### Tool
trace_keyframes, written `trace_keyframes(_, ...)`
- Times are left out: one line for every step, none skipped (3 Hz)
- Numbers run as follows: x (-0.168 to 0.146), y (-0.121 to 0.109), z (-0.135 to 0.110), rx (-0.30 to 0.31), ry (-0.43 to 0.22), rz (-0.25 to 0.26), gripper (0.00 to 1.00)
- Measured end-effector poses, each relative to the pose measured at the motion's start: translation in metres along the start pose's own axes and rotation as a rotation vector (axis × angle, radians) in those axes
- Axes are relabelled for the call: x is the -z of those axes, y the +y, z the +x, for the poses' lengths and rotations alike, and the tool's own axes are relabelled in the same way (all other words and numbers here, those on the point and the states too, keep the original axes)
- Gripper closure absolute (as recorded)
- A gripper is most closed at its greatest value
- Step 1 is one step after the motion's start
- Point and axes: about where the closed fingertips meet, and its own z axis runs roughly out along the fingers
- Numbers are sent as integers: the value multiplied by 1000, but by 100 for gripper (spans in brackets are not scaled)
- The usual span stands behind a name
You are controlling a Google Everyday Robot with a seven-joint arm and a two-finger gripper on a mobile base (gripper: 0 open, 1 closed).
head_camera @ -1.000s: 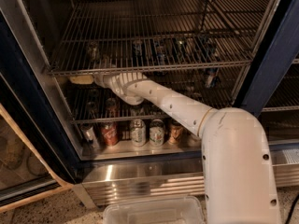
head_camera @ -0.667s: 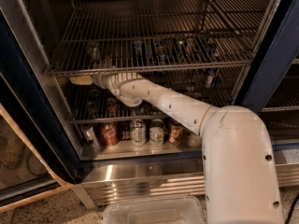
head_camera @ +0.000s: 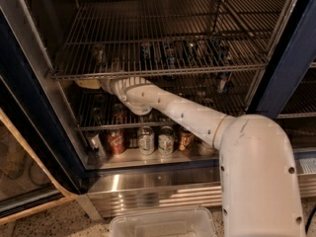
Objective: Pick 7up can from middle shelf of fridge
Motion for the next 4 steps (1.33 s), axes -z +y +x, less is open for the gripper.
trace_keyframes(29,-18,-11,0,4,50,14)
trace_keyframes(59,-36,-23,4,20,109,14)
trace_keyframes(64,-56,-24,9,57,125,0)
trace_keyframes(59,-57,-22,9,49,129,3)
